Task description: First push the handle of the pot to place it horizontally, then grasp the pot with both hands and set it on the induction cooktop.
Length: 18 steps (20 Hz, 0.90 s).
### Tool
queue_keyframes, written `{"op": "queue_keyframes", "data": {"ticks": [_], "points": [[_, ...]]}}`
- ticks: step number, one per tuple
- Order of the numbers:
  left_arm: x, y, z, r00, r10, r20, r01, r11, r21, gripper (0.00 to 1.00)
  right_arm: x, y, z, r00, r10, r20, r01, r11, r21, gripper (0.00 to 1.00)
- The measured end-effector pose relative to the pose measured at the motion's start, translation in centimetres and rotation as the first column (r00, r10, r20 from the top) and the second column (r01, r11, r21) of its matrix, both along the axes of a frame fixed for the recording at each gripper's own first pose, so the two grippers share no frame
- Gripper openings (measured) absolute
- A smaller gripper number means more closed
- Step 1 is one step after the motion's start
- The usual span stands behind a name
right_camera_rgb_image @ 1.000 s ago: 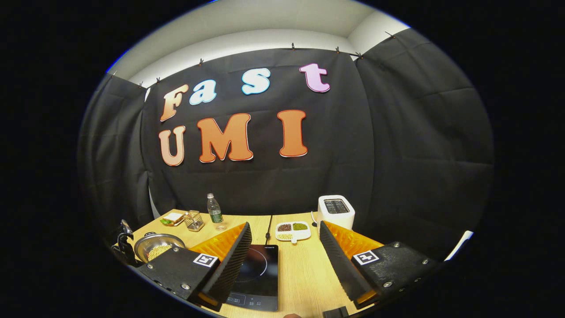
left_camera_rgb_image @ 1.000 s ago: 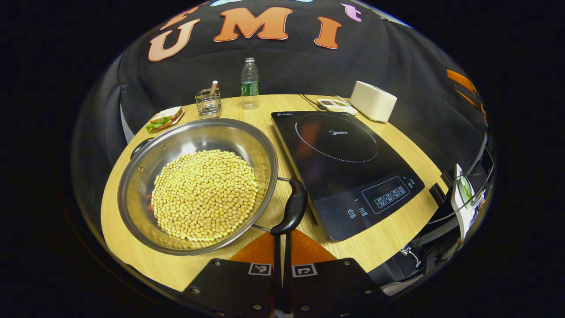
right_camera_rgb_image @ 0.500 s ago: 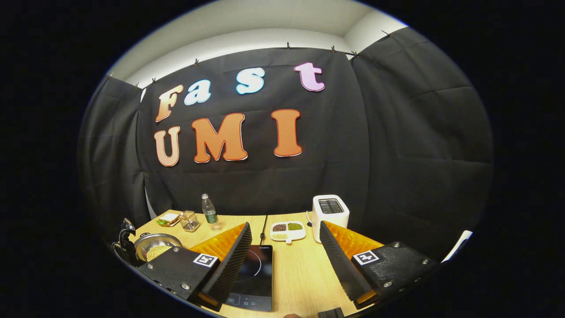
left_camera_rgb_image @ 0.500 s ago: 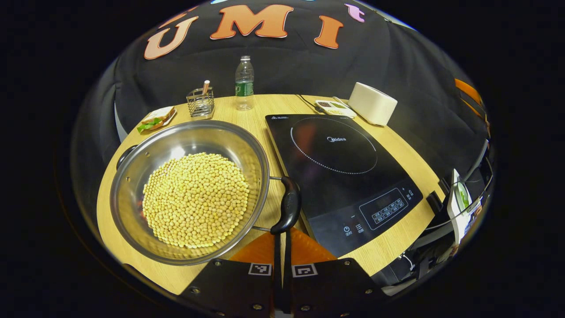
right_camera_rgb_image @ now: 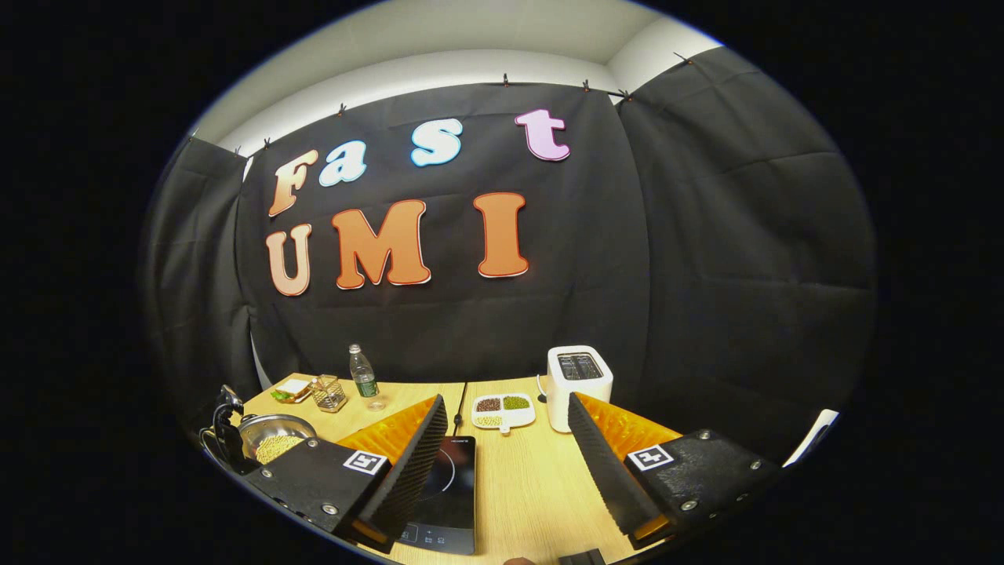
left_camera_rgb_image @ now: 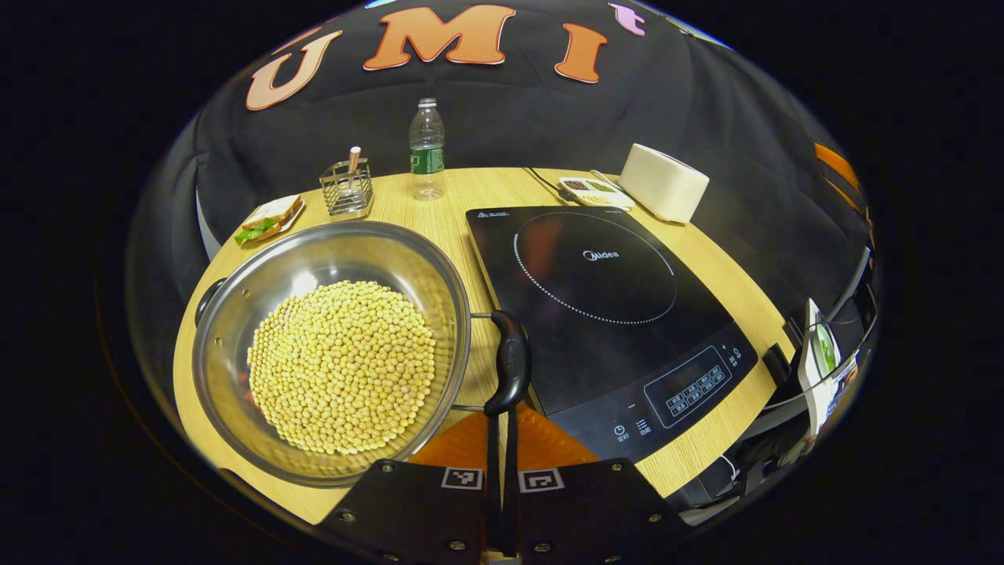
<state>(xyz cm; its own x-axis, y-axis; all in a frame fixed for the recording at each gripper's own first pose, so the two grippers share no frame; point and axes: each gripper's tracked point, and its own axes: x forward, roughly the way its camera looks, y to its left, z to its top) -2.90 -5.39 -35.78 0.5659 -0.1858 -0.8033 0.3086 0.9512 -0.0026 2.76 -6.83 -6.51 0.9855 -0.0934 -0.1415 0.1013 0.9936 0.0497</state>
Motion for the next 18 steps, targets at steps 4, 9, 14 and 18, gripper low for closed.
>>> {"op": "queue_keyframes", "data": {"ticks": [4, 9, 14, 18], "points": [[0.6, -0.3, -0.1, 1.000, -0.002, -0.005, 0.002, 1.000, -0.008, 0.02, 0.1, -0.4, 0.2, 1.000, -0.014, 0.004, 0.014, 1.000, -0.005, 0.96], [1.5, -0.5, -0.2, 1.000, -0.020, -0.005, 0.020, 1.000, 0.004, 0.02, 0.7, -0.5, 0.2, 1.000, -0.023, 0.003, 0.023, 1.000, -0.012, 0.96], [2.2, -0.8, -0.4, 1.000, -0.031, -0.002, 0.031, 1.000, -0.005, 0.02, 1.2, -0.7, -0.2, 1.000, -0.031, -0.005, 0.031, 0.999, -0.010, 0.96], [2.9, -1.0, -0.5, 0.999, -0.041, 0.004, 0.041, 0.999, -0.001, 0.01, 1.4, -0.9, -0.3, 0.999, -0.040, -0.009, 0.040, 0.999, -0.012, 0.96]]}}
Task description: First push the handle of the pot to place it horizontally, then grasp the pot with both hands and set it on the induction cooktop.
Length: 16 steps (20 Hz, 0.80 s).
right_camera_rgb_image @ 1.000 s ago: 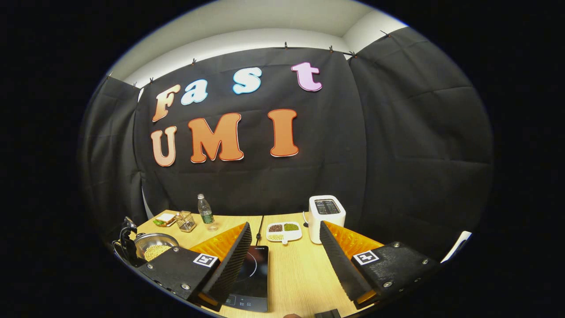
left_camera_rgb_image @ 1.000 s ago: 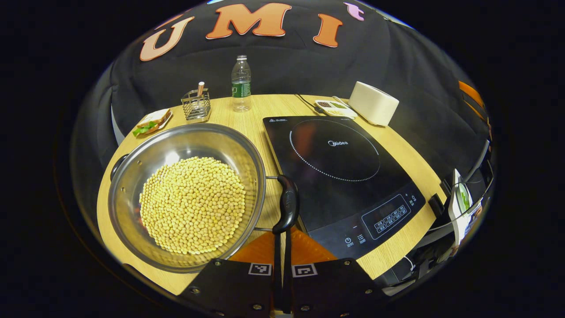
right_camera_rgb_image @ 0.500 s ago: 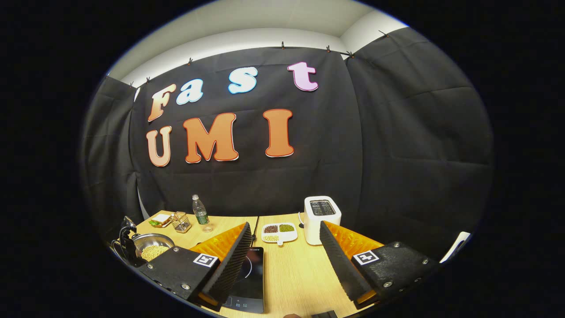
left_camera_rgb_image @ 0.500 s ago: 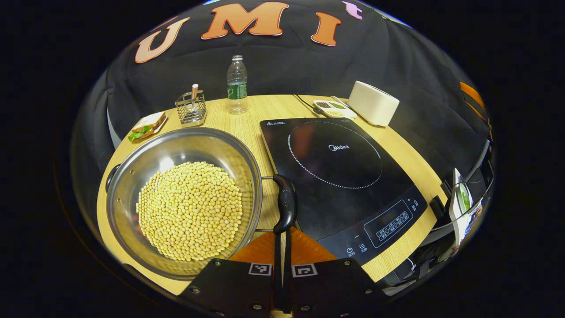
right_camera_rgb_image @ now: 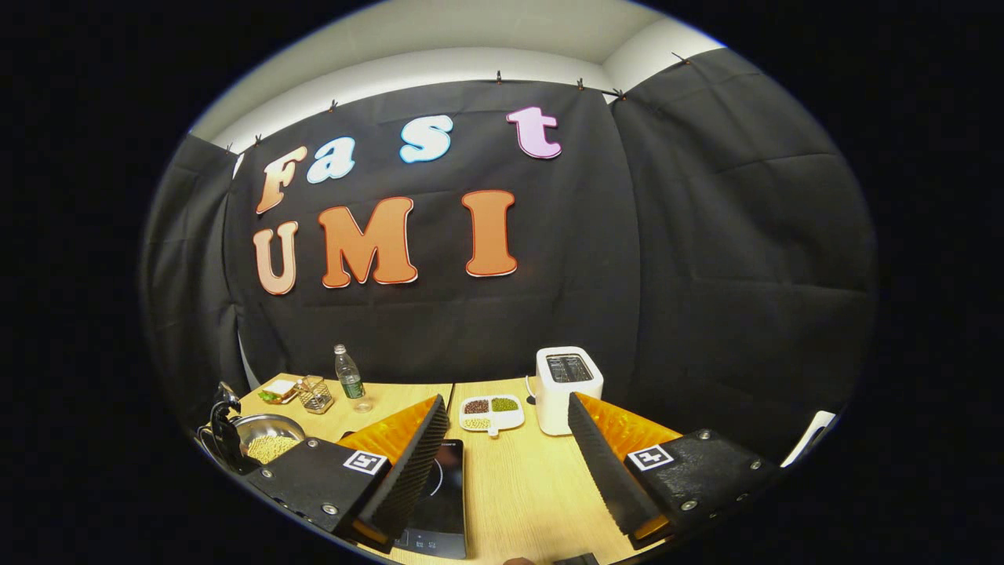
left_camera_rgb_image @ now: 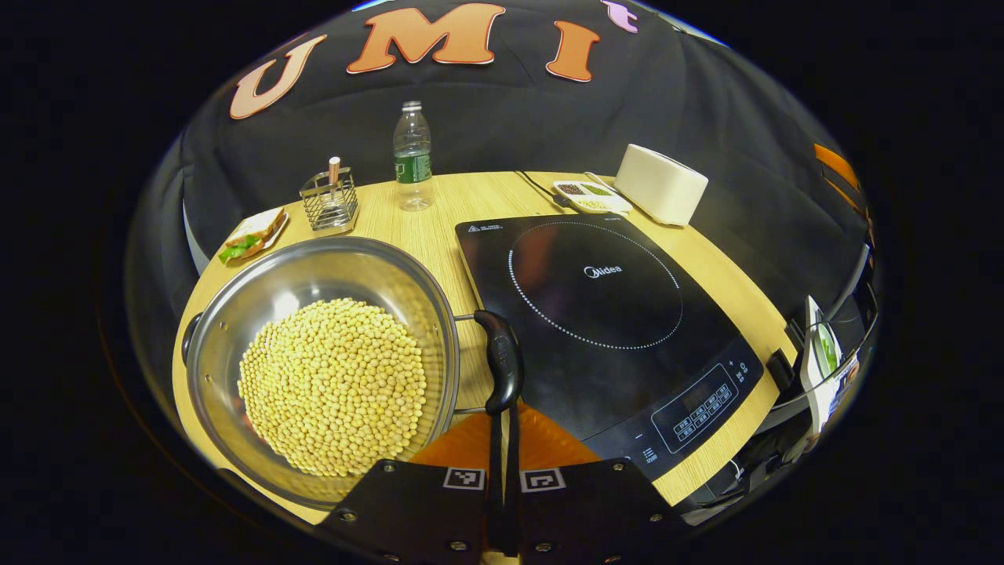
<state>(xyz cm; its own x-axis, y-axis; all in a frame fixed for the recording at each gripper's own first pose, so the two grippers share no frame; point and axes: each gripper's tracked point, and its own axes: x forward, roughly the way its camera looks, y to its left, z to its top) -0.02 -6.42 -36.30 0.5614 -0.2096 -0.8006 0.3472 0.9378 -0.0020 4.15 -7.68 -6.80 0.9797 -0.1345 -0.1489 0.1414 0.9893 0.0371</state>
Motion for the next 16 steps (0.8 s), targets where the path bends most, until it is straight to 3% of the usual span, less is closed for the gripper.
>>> {"op": "queue_keyframes", "data": {"ticks": [13, 14, 16], "points": [[1.9, -0.8, 0.1, 1.000, -0.021, 0.005, 0.021, 0.999, -0.034, 0.02, 0.6, 0.2, -0.7, 1.000, -0.022, -0.020, 0.022, 1.000, -0.013, 0.96], [2.0, -0.8, 0.0, 1.000, -0.023, 0.007, 0.024, 0.999, -0.035, 0.01, 0.7, 0.3, -0.9, 0.999, -0.024, -0.022, 0.024, 1.000, -0.013, 1.00], [2.3, -0.8, 0.0, 0.999, -0.030, 0.013, 0.031, 0.999, -0.037, 0.01, 0.7, 0.3, -1.1, 0.999, -0.029, -0.025, 0.028, 1.000, -0.014, 0.96]]}}
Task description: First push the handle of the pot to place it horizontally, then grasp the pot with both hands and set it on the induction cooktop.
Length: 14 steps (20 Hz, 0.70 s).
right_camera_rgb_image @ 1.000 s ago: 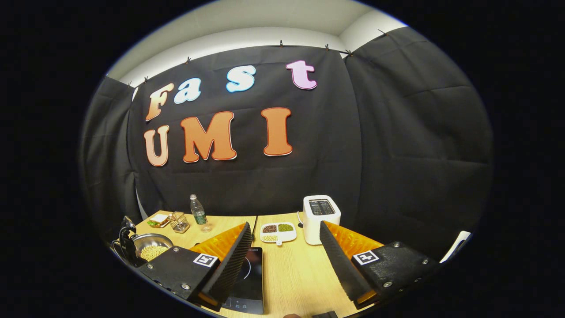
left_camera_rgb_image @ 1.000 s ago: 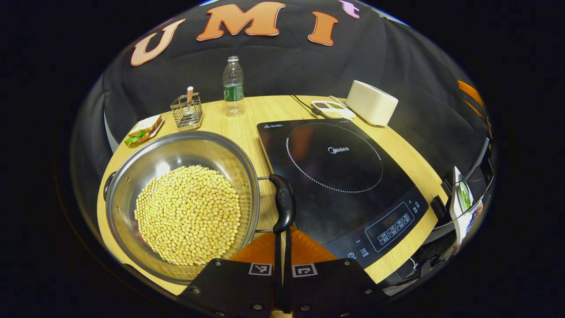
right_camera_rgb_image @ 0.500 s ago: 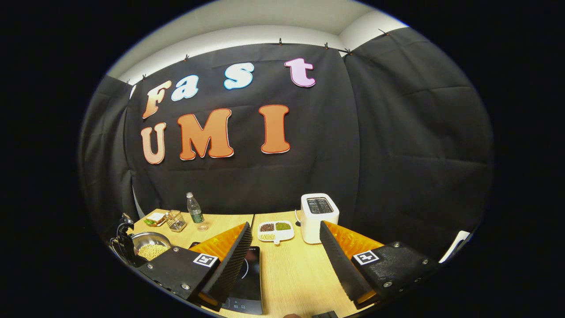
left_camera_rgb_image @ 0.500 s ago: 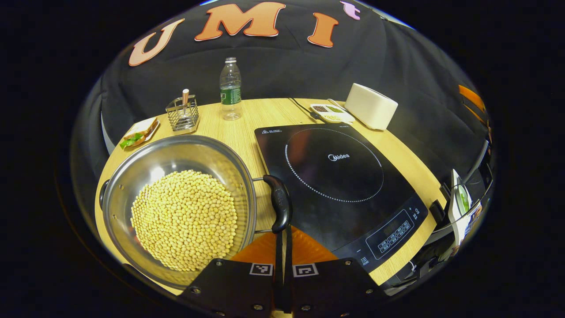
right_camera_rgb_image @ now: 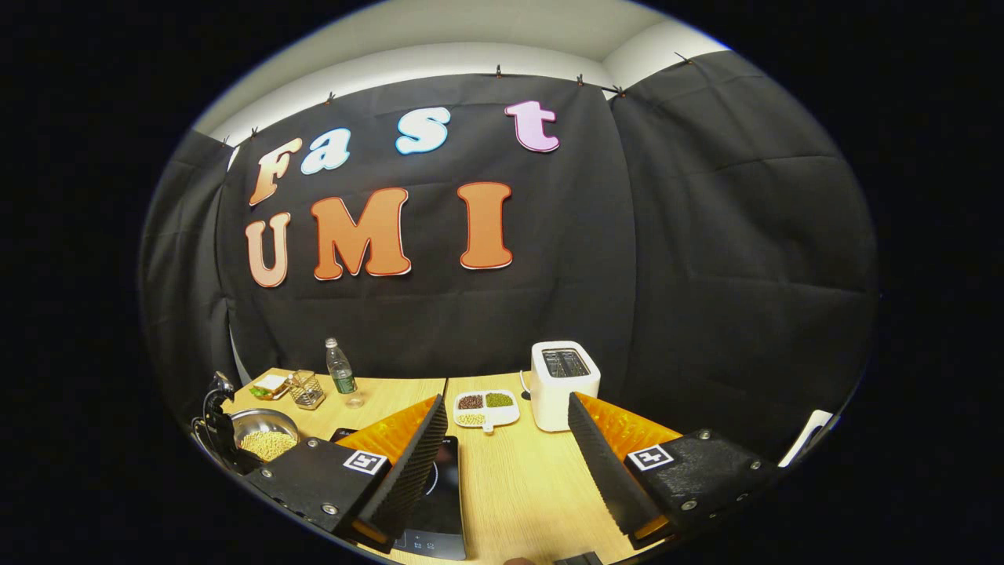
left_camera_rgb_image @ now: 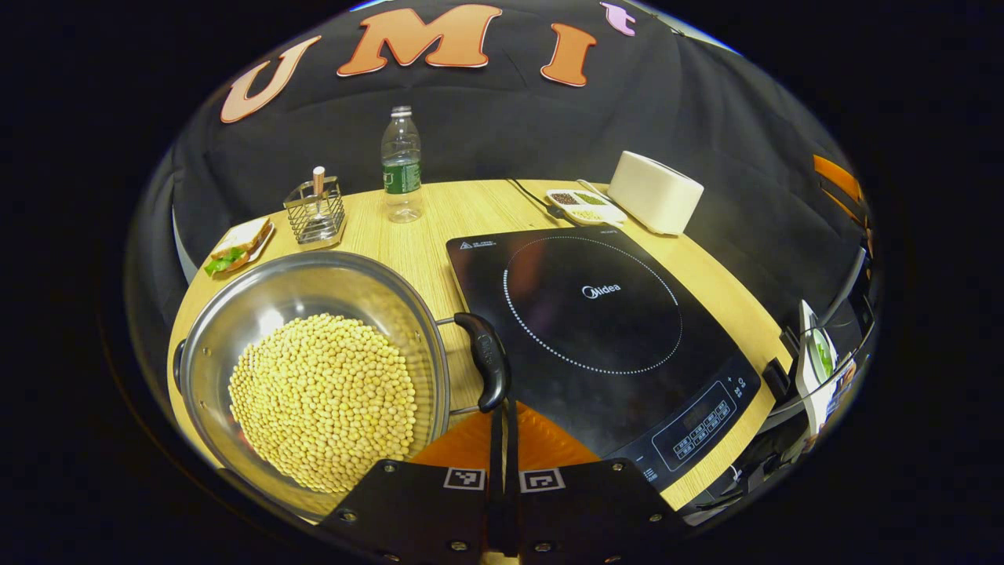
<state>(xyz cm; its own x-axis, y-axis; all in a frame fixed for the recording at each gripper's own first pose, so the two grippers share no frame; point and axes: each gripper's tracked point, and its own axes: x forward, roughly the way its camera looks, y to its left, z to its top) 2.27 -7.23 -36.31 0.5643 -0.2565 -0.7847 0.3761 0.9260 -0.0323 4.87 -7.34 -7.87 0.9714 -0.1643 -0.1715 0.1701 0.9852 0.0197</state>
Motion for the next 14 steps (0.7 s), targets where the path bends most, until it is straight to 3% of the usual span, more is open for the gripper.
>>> {"op": "queue_keyframes", "data": {"ticks": [5, 6, 8, 12, 14], "points": [[-0.5, 0.3, 1.5, 0.999, -0.017, 0.041, 0.018, 1.000, -0.012, 0.01, 0.0, 1.2, 0.2, 1.000, 0.001, -0.003, -0.001, 1.000, 0.002, 0.96], [-0.5, 0.6, 2.6, 0.997, -0.021, 0.069, 0.022, 1.000, -0.013, 0.01, -0.1, 1.6, 0.3, 1.000, 0.004, -0.002, -0.004, 1.000, 0.003, 1.00], [-0.4, 1.5, 5.4, 0.989, -0.025, 0.144, 0.029, 0.999, -0.020, 0.02, -0.1, 2.9, 0.6, 1.000, 0.018, 0.011, -0.018, 1.000, 0.011, 0.96], [0.1, 5.1, 11.5, 0.956, 0.014, 0.293, -0.006, 1.000, -0.029, 0.02, 0.3, 5.9, 0.0, 0.999, 0.038, 0.011, -0.038, 0.999, -0.002, 0.96], [0.4, 7.6, 14.6, 0.924, 0.040, 0.381, -0.034, 0.999, -0.024, 0.02, 0.5, 7.7, -0.3, 0.999, 0.052, 0.012, -0.052, 0.999, -0.001, 0.96]]}}
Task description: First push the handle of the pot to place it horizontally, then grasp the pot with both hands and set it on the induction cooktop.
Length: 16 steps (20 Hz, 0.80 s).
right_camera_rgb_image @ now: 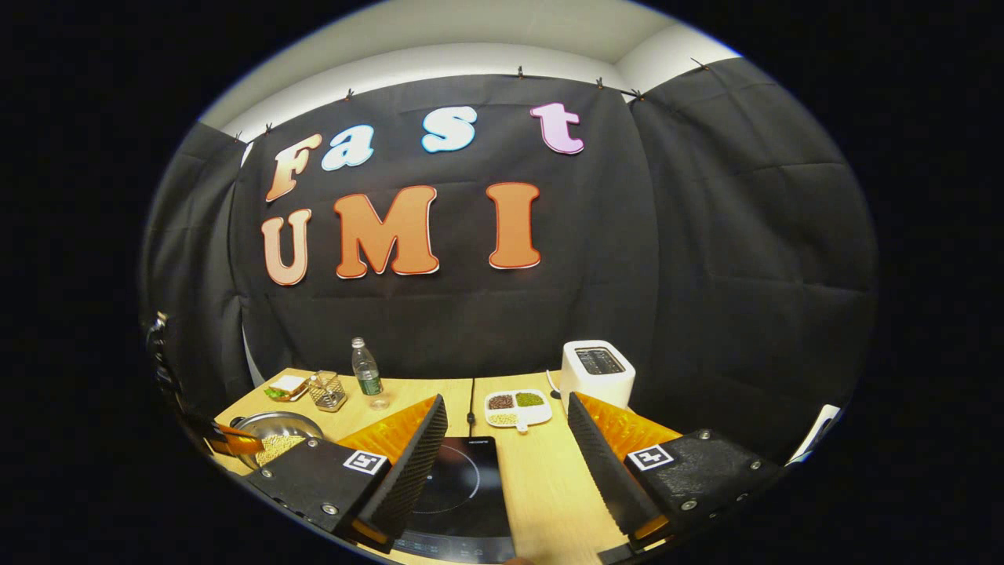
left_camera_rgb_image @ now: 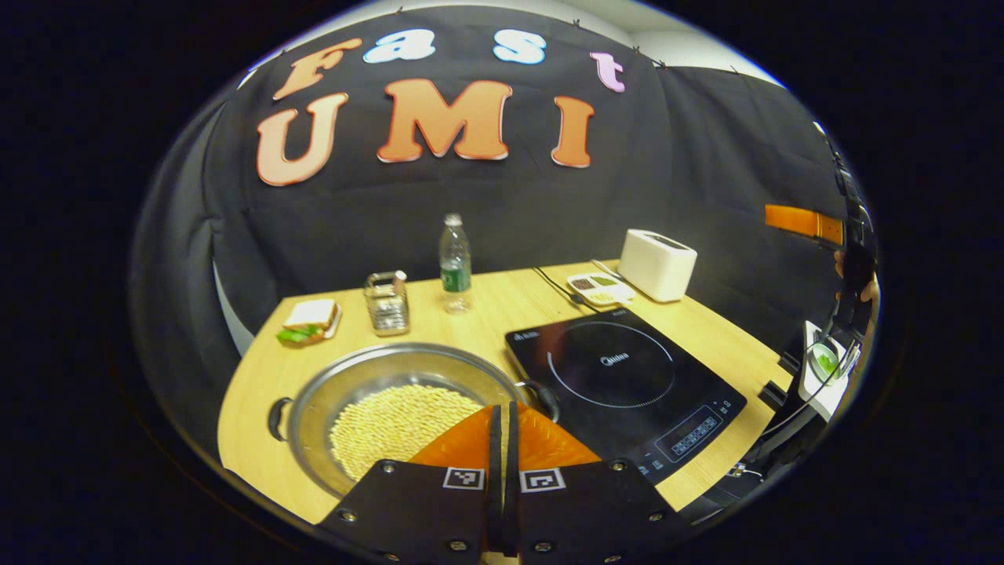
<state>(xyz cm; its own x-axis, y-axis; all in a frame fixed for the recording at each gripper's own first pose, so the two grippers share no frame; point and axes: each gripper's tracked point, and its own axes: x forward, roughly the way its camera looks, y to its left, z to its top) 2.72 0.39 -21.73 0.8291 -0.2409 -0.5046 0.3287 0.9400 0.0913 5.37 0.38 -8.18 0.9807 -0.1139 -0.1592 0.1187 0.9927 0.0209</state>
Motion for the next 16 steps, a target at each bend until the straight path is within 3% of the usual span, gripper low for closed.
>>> {"op": "queue_keyframes", "data": {"ticks": [4, 7, 10, 11, 12, 13, 16], "points": [[0.2, 7.1, 3.7, 0.986, 0.122, 0.116, -0.122, 0.992, -0.008, 0.02, 0.7, 4.3, -1.8, 0.999, 0.034, -0.013, -0.034, 0.999, 0.029, 0.96], [1.6, 13.2, 3.4, 0.964, 0.226, 0.136, -0.229, 0.973, 0.006, 0.02, 1.9, 7.5, -3.2, 0.998, 0.051, -0.029, -0.050, 0.998, 0.037, 0.96], [2.1, 16.3, 2.4, 0.956, 0.253, 0.150, -0.250, 0.968, -0.037, 0.06, 2.8, 10.9, -5.0, 0.998, 0.052, -0.044, -0.050, 0.997, 0.053, 0.96], [2.3, 16.9, 2.1, 0.958, 0.246, 0.147, -0.241, 0.969, -0.049, 0.17, 3.1, 12.1, -5.9, 0.997, 0.052, -0.052, -0.050, 0.997, 0.055, 0.96], [2.6, 17.6, 1.4, 0.958, 0.247, 0.144, -0.240, 0.969, -0.066, 0.36, 3.4, 13.3, -7.0, 0.996, 0.056, -0.068, -0.052, 0.997, 0.053, 0.96], [2.7, 18.0, 0.4, 0.962, 0.243, 0.127, -0.234, 0.969, -0.083, 0.39, 3.5, 14.6, -8.2, 0.995, 0.058, -0.086, -0.054, 0.997, 0.047, 0.96], [3.5, 18.5, -1.9, 0.973, 0.214, 0.089, -0.204, 0.972, -0.114, 0.94, 4.1, 17.9, -10.8, 0.991, 0.064, -0.118, -0.062, 0.998, 0.019, 0.96]]}}
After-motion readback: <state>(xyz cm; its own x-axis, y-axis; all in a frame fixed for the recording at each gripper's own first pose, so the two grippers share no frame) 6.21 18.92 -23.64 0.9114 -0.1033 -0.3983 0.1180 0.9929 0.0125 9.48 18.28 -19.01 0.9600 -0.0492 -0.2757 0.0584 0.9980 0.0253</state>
